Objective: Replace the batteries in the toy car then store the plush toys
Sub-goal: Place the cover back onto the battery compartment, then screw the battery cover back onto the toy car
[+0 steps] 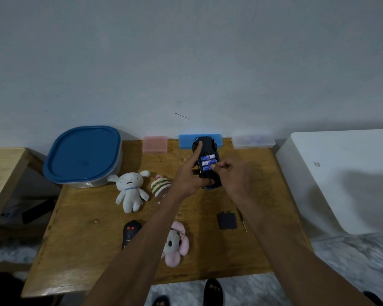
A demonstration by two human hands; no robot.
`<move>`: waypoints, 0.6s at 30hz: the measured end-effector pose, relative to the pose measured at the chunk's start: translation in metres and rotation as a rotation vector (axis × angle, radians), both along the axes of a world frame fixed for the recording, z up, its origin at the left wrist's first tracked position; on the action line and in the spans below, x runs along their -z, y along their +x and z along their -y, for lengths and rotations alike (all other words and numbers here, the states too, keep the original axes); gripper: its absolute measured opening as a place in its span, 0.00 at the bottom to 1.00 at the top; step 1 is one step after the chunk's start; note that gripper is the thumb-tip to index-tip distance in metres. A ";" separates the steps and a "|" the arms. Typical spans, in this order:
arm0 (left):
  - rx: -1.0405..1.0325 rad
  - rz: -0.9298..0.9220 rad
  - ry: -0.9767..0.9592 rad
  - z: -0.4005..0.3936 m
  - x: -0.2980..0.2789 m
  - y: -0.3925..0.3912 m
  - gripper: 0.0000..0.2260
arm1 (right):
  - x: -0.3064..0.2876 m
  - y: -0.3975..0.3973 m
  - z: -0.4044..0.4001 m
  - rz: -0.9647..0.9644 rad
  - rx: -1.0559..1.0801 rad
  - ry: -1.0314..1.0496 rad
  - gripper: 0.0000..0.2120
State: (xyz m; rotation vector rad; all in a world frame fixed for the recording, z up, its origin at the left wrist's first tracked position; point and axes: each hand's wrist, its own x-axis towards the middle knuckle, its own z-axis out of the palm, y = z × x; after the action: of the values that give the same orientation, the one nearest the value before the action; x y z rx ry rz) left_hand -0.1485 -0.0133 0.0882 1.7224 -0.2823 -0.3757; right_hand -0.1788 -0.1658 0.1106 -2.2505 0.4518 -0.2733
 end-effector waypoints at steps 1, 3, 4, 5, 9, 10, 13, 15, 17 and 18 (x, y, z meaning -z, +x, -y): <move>0.010 -0.003 0.008 0.000 0.001 0.000 0.52 | 0.000 0.000 0.001 -0.035 -0.022 0.007 0.05; 0.022 -0.021 0.017 0.000 0.001 -0.001 0.52 | 0.000 -0.002 0.005 -0.055 -0.037 0.085 0.04; 0.023 -0.031 0.018 0.000 0.001 -0.001 0.52 | 0.001 -0.003 0.006 -0.036 -0.003 0.132 0.03; 0.023 -0.038 0.024 0.000 0.001 -0.002 0.52 | 0.001 -0.005 0.008 -0.010 0.058 0.166 0.03; 0.038 -0.043 0.054 -0.003 0.005 -0.003 0.52 | 0.017 -0.021 0.017 -0.027 0.267 0.239 0.04; 0.041 -0.041 0.055 -0.003 0.007 -0.003 0.52 | 0.025 -0.026 0.019 -0.069 0.273 0.243 0.03; 0.046 -0.052 0.054 -0.004 0.011 -0.005 0.52 | 0.050 -0.041 0.026 -0.192 0.275 0.237 0.03; 0.051 -0.061 0.053 -0.002 0.014 -0.006 0.53 | 0.063 -0.052 0.028 -0.288 0.267 0.206 0.03; 0.055 -0.067 0.048 0.001 0.017 -0.007 0.53 | 0.076 -0.062 0.028 -0.370 0.261 0.196 0.03; 0.057 -0.069 0.048 0.003 0.019 -0.008 0.53 | 0.081 -0.066 0.028 -0.399 0.255 0.194 0.04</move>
State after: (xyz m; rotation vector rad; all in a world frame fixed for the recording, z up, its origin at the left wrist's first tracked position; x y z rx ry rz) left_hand -0.1561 -0.0160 0.0696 1.7471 -0.2747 -0.4859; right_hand -0.2448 -0.1942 0.0296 -2.0546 0.9381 0.0941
